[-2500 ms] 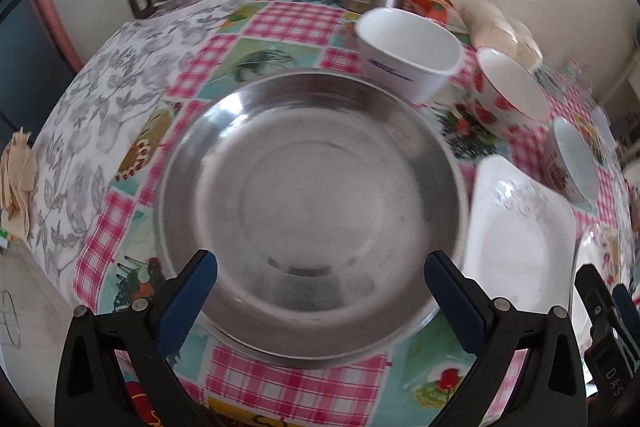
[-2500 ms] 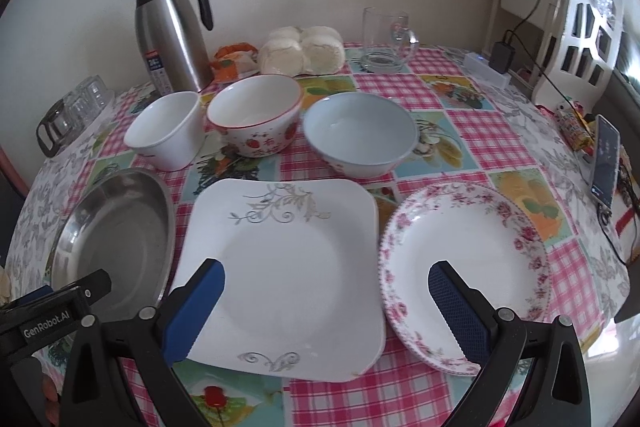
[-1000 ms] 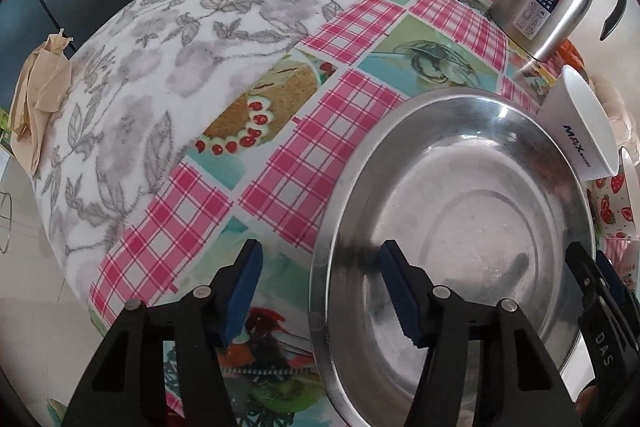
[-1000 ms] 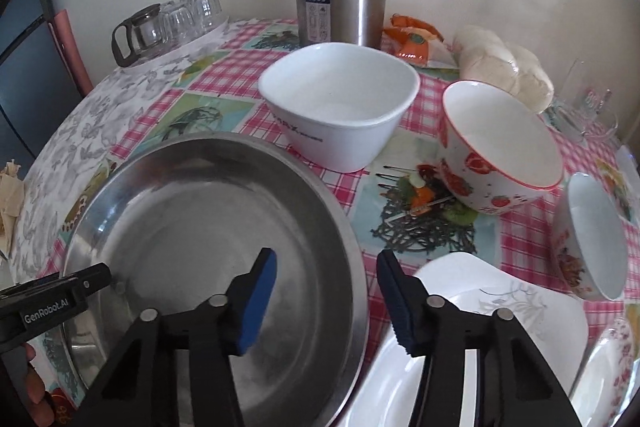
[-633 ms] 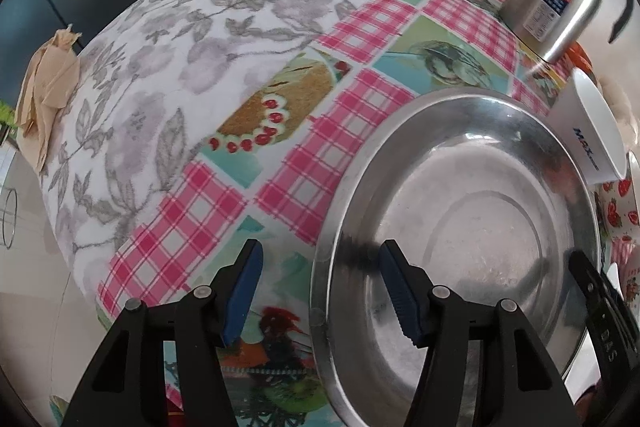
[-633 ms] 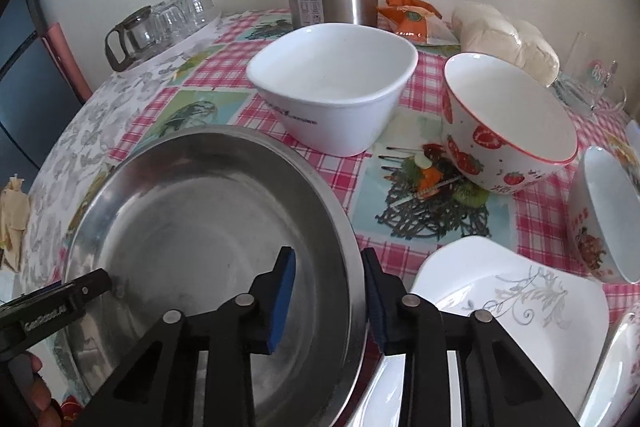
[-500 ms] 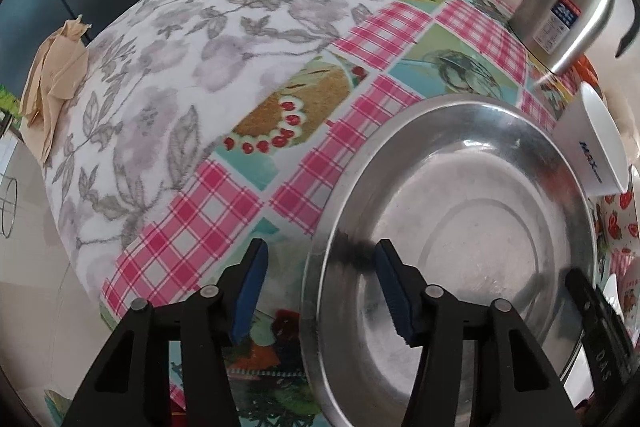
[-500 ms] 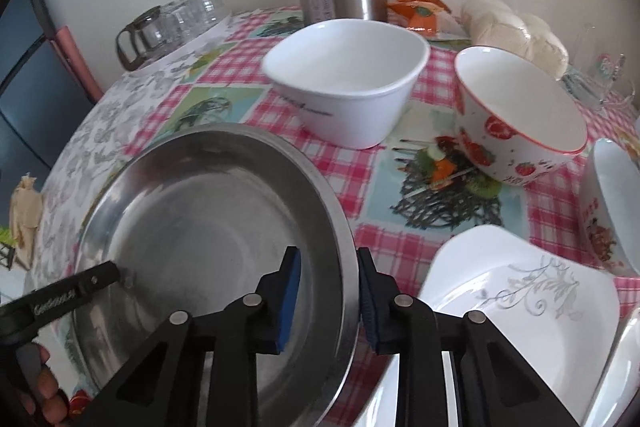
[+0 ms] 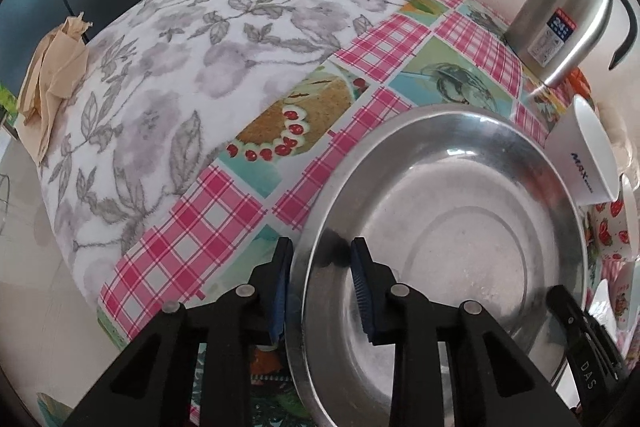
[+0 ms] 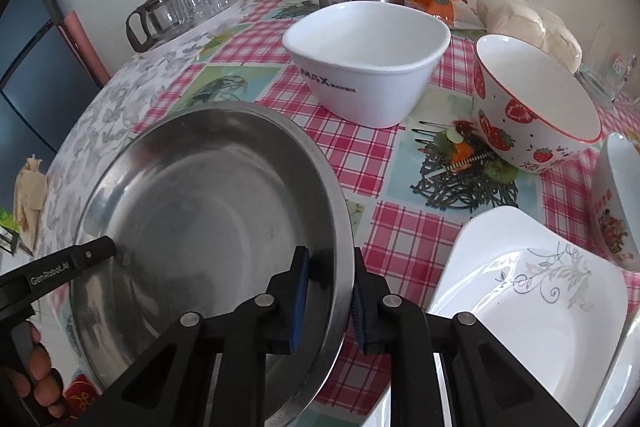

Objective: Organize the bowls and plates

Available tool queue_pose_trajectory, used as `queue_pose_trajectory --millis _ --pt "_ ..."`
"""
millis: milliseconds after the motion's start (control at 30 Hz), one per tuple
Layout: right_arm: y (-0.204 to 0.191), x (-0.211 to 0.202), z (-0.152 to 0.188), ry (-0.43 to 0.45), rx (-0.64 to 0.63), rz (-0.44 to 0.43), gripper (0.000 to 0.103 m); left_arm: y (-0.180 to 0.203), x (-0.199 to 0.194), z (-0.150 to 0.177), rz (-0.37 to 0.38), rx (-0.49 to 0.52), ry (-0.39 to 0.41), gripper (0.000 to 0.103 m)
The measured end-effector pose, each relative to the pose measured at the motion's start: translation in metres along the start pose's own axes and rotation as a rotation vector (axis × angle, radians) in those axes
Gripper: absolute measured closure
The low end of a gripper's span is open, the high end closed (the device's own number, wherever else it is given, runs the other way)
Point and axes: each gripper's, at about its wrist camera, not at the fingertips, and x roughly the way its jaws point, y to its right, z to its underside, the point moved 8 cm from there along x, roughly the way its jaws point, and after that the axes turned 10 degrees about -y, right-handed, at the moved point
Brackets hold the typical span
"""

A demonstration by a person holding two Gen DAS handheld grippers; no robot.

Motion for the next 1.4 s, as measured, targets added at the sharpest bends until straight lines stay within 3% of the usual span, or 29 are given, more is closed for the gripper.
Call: queue_pose_trajectory --millis 433,967,1400 --pt "0.003 -0.027 0.001 0.035 0.012 -0.071 0.087 0.008 -0.019 -0.005 0.045 0.011 0.067 0.077" --pt "0.023 -0.053 0.004 0.083 0.030 -0.096 0.086 0.036 -0.041 0.001 0.063 0.052 0.120 0.077" --pt "0.065 -0.085 0.011 0.134 0.083 -0.098 0.086 0.081 -0.068 0.018 0.096 0.142 0.178 0.077"
